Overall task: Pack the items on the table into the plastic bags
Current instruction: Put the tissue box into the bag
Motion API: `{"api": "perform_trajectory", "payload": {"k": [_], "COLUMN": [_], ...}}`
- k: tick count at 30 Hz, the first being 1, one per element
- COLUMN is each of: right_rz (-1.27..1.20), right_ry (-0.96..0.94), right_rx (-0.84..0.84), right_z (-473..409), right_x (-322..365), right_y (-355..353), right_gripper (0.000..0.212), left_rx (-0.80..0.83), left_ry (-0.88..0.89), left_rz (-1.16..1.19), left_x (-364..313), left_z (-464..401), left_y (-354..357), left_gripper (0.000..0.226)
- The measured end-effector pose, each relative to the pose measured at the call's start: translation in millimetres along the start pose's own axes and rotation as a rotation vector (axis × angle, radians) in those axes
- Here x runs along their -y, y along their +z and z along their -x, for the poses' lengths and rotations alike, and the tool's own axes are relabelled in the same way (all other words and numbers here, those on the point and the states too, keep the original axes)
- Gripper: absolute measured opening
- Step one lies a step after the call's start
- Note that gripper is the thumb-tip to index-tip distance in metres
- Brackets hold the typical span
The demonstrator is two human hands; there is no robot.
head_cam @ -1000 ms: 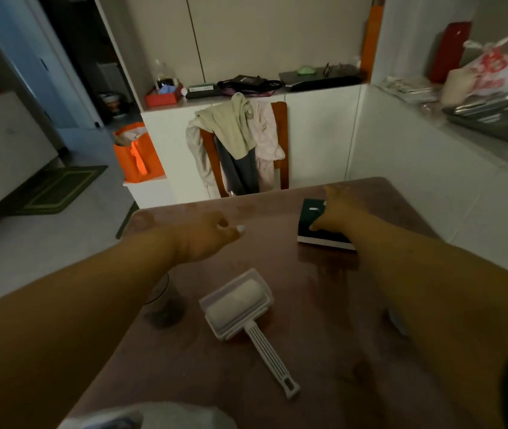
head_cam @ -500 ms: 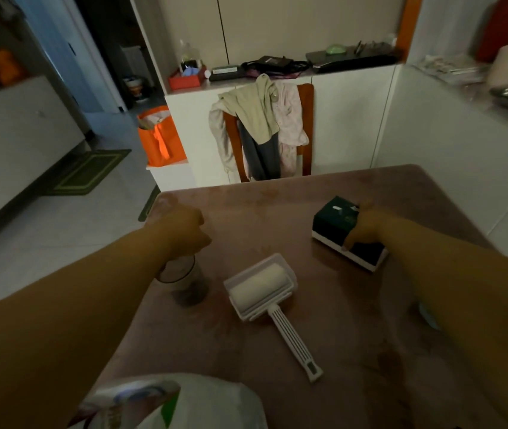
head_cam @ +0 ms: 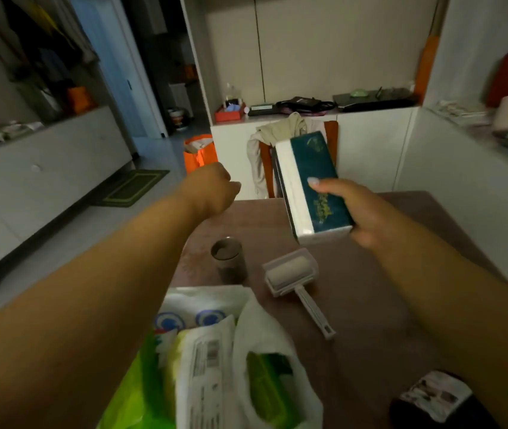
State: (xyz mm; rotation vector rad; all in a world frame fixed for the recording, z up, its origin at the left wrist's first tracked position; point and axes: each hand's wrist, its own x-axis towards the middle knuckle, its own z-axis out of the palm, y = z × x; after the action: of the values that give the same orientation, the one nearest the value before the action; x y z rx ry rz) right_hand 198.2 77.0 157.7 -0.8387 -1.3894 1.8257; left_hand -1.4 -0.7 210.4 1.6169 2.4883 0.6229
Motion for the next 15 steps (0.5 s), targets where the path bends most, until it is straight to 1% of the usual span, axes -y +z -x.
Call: {"api": "perform_trajectory", "payload": {"k": [2, 3, 6, 7, 10, 12, 13, 15], "right_rz": [-0.236, -0.321, -0.491, -0.544, -0.67, -0.655, -0.603, -0.412], "right_ry": [-0.022, -0.027, 0.03, 0.061, 0.202, 0.265, 0.258, 0.203], "right_rx": [0.088, 0.132, 0.234, 0.261, 0.348, 0.368, 0.35, 0.285], "right_z": [35, 52, 93, 104, 130, 142, 146, 146], "right_x": [15, 21, 26, 24, 8, -5, -12, -29], "right_y": [34, 51, 99, 114, 156, 177, 183, 188], "right_gripper": [0.06, 0.058, 0.037, 0.037, 0.053, 0.055, 0.052, 0.047], "left_rx": [-0.011, -0.013, -0.052, -0.069, -0.114, -0.187, -0.22, -0.297], "left_ry": [-0.006, -0.011, -0.006, -0.013, -0.008, -0.042, -0.073, -0.12], "left_rz": [-0.025, -0.048, -0.078, -0.082, -0.177, -0.203, -0.189, -0.212], "left_x": [6, 10, 28, 36, 63, 79, 85, 96], "left_z": [28, 41, 81, 94, 124, 140, 148, 163], "left_y": [-20, -29, -56, -64, -84, -93, -97, -104], "left_gripper": [0.027, 0.023, 0.021, 0.021, 0.023, 0.024, 0.026, 0.031]}}
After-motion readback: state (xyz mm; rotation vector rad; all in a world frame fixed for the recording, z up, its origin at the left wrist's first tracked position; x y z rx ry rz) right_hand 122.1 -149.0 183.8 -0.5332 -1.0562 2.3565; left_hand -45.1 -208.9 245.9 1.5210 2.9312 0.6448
